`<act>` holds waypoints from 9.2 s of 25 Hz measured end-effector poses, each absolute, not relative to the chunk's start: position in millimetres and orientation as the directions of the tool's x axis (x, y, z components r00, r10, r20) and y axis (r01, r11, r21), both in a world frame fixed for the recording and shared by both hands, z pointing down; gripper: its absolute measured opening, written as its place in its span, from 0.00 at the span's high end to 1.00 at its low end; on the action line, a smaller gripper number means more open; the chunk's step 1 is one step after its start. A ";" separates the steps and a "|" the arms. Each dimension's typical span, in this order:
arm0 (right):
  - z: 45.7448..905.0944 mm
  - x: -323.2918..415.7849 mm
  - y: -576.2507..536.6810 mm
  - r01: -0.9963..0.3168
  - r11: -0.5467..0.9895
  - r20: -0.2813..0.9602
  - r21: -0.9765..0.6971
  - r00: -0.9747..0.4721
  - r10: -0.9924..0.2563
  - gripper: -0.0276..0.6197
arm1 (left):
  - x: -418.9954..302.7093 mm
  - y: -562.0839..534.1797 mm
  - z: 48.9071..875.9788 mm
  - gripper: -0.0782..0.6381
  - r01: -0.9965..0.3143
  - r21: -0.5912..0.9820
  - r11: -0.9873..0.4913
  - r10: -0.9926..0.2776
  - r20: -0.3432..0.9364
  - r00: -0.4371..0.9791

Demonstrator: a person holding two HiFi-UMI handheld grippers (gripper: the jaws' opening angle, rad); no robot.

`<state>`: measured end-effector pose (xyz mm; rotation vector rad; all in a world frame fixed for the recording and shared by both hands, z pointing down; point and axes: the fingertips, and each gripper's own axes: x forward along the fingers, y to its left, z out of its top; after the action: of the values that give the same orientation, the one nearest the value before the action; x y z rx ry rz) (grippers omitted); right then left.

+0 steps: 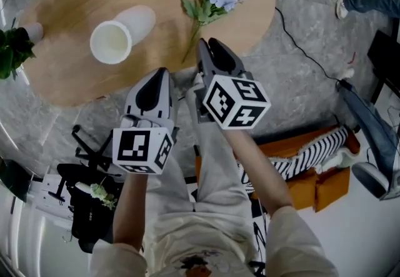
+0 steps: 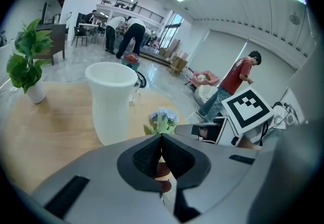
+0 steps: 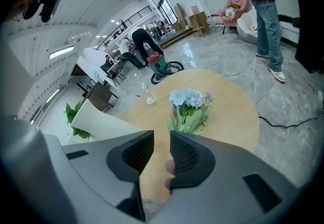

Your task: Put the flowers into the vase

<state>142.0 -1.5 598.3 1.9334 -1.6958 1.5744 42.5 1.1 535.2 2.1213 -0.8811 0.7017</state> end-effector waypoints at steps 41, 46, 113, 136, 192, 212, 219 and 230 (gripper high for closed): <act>690.8 178.3 -38.2 -0.688 -0.617 0.883 -0.381 -0.075 -0.463 0.70 | 47.5 -20.2 584.6 0.88 -0.764 0.443 -0.469 -0.350 0.701 0.621; 697.7 176.9 -41.2 -0.694 -0.619 0.895 -0.368 -0.083 -0.438 0.70 | 45.6 -20.6 587.0 0.88 -0.766 0.444 -0.465 -0.347 0.704 0.619; 514.1 165.4 -6.6 -0.890 -0.142 0.573 -0.433 -0.150 -0.806 0.92 | 40.8 17.0 490.9 0.88 -0.749 0.421 -0.511 -0.422 0.636 0.646; 426.1 122.3 -52.4 -0.943 0.116 0.392 -0.313 -0.239 -0.888 0.92 | 1.1 0.5 451.2 0.88 -0.781 0.421 -0.461 -0.509 0.596 0.621; 317.8 16.3 -102.3 -0.942 0.289 -0.029 -0.171 -0.289 -0.957 0.92 | -82.1 -17.6 441.4 0.88 -0.829 0.444 -0.341 -0.586 0.589 0.557; 361.7 17.1 -72.5 -0.961 0.235 0.114 -0.143 -0.252 -0.961 0.92 | -85.0 -26.4 448.4 0.88 -0.823 0.460 -0.335 -0.573 0.593 0.565; 396.4 11.6 -60.9 -0.959 0.226 0.238 -0.169 -0.262 -0.935 0.92 | -90.1 -23.9 452.2 0.88 -0.821 0.466 -0.329 -0.574 0.592 0.566; 438.5 7.6 -58.2 -0.952 0.241 0.398 -0.188 -0.298 -0.867 0.84 | -87.3 -21.5 448.4 0.88 -0.817 0.471 -0.334 -0.574 0.586 0.572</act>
<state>7.6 -58.2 438.5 1.7168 -2.2992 0.5887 -87.3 -21.5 448.4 2.0445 -1.1083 0.4071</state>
